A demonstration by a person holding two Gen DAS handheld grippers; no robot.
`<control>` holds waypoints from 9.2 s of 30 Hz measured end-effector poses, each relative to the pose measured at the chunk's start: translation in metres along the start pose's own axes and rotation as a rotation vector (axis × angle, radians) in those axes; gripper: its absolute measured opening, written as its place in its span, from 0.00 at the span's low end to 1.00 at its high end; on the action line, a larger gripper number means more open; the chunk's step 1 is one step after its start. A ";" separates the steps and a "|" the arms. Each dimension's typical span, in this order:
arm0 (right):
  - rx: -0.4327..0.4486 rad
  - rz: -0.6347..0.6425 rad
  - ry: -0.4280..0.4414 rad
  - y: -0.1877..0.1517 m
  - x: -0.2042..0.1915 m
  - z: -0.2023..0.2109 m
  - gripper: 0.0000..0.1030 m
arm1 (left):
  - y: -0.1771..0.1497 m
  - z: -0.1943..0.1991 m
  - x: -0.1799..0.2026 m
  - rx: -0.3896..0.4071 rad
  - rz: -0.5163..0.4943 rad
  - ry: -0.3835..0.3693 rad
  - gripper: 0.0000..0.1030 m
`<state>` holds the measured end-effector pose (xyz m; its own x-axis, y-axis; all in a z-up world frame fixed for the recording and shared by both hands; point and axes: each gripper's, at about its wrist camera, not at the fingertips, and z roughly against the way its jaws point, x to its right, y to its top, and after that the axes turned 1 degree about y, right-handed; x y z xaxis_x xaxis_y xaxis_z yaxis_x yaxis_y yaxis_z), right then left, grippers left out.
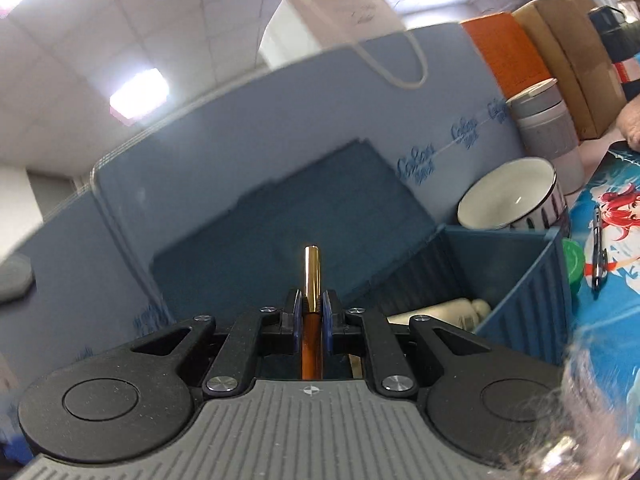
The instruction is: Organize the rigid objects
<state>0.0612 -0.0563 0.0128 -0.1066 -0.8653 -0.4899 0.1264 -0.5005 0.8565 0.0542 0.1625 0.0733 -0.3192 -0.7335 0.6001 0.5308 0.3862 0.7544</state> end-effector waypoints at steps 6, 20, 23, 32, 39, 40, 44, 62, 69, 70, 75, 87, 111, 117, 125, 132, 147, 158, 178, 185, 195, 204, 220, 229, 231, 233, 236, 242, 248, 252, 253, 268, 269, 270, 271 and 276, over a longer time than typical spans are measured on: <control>-0.058 0.083 -0.025 0.004 -0.003 0.003 0.12 | -0.003 -0.005 0.005 -0.020 -0.021 -0.007 1.00; -0.073 0.114 -0.014 0.042 0.023 0.027 0.73 | -0.010 -0.010 0.016 -0.050 -0.054 -0.010 1.00; -0.070 0.078 -0.023 0.059 0.041 0.035 0.78 | -0.013 -0.014 0.024 -0.061 -0.076 -0.015 1.00; 0.041 0.040 -0.112 0.105 0.097 0.068 0.80 | -0.022 -0.020 0.039 -0.081 -0.140 -0.003 1.00; 0.067 0.089 -0.154 0.125 0.136 0.079 0.81 | -0.036 -0.029 0.057 -0.061 -0.191 -0.003 1.00; 0.063 0.096 -0.154 0.127 0.141 0.080 0.82 | -0.038 -0.029 0.060 -0.047 -0.205 -0.011 1.00; 0.070 0.131 -0.184 0.131 0.160 0.080 0.84 | -0.047 -0.030 0.072 -0.005 -0.255 -0.021 1.00; -0.349 0.459 -0.178 0.120 0.212 0.013 0.92 | -0.075 -0.032 0.106 0.120 -0.396 0.002 1.00; -0.453 0.216 -0.336 0.111 0.217 -0.042 0.60 | -0.070 -0.029 0.101 0.120 -0.377 0.016 1.00; -0.458 0.216 -0.358 0.110 0.216 -0.048 0.58 | -0.068 -0.029 0.099 0.122 -0.365 0.016 1.00; -0.454 0.263 -0.455 0.100 0.206 -0.073 0.52 | -0.058 -0.024 0.092 0.123 -0.334 0.025 1.00; -0.458 0.228 -0.426 0.099 0.194 -0.067 0.10 | -0.033 -0.009 0.068 0.134 -0.216 0.013 1.00; -0.021 0.152 -0.014 0.148 0.055 0.061 0.10 | -0.011 0.004 0.029 0.139 -0.038 0.089 1.00; -0.027 -0.030 0.076 0.107 0.019 0.036 0.10 | -0.008 0.004 0.018 0.139 0.010 0.109 1.00; -0.003 -0.055 0.079 0.052 -0.009 0.012 0.10 | -0.004 0.004 0.006 0.117 0.048 0.096 1.00; -0.090 0.029 0.034 0.026 -0.008 -0.004 0.10 | -0.006 0.002 0.010 0.104 0.033 0.088 1.00; -0.058 0.142 -0.027 0.029 0.010 0.033 0.86 | -0.021 0.026 0.070 0.259 -0.213 0.118 1.00; 0.128 0.305 0.009 0.046 0.048 0.089 1.00 | -0.074 0.032 0.085 0.276 -0.442 0.120 1.00; 0.194 0.467 0.027 0.009 0.067 0.084 1.00 | -0.131 0.011 0.060 0.608 -0.491 0.448 1.00; 0.267 0.489 0.030 0.005 0.065 0.096 1.00 | -0.135 0.008 0.062 0.602 -0.526 0.497 1.00; 0.276 0.516 0.050 0.003 0.061 0.098 1.00 | -0.135 0.007 0.064 0.599 -0.543 0.509 1.00; 0.266 0.508 0.056 0.004 0.062 0.099 1.00 | -0.135 0.007 0.065 0.590 -0.551 0.503 1.00; 0.258 0.505 0.057 0.005 0.062 0.098 1.00 | -0.136 0.007 0.066 0.592 -0.559 0.497 1.00; 0.255 0.506 0.055 0.006 0.062 0.097 1.00 | -0.135 0.006 0.066 0.589 -0.561 0.496 1.00; 0.252 0.506 0.056 0.006 0.063 0.096 1.00 | -0.135 0.006 0.066 0.590 -0.561 0.495 1.00; 0.256 0.506 0.055 0.006 0.063 0.097 1.00 | -0.135 0.006 0.066 0.591 -0.563 0.494 1.00; 0.258 0.505 0.056 0.006 0.063 0.097 1.00 | -0.135 0.006 0.066 0.592 -0.564 0.494 1.00; 0.259 0.505 0.055 0.005 0.063 0.097 1.00 | -0.136 0.006 0.066 0.593 -0.566 0.493 1.00; 0.256 0.503 0.055 0.005 0.063 0.097 1.00 | -0.136 0.006 0.066 0.590 -0.567 0.491 1.00; 0.261 0.502 0.054 0.005 0.063 0.097 1.00 | -0.137 0.007 0.066 0.594 -0.570 0.490 1.00; 0.262 0.502 0.055 0.005 0.063 0.097 1.00 | -0.137 0.007 0.066 0.594 -0.571 0.491 1.00; 0.255 0.502 0.054 0.005 0.063 0.098 1.00 | -0.137 0.007 0.066 0.591 -0.571 0.490 1.00; 0.257 0.501 0.054 0.005 0.063 0.098 1.00 | -0.137 0.007 0.066 0.592 -0.572 0.490 1.00; 0.258 0.501 0.054 0.006 0.063 0.098 1.00 | -0.137 0.007 0.066 0.592 -0.572 0.490 1.00; 0.257 0.501 0.055 0.006 0.063 0.098 1.00 | -0.137 0.007 0.066 0.591 -0.572 0.489 1.00; 0.256 0.501 0.053 0.006 0.063 0.098 1.00 | -0.137 0.007 0.066 0.589 -0.572 0.486 1.00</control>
<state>-0.0411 -0.1106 0.0028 -0.0446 -0.9989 -0.0149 -0.0951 -0.0106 0.9954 -0.0447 0.0651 0.0115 0.0233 -0.9995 0.0226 -0.1282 0.0194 0.9916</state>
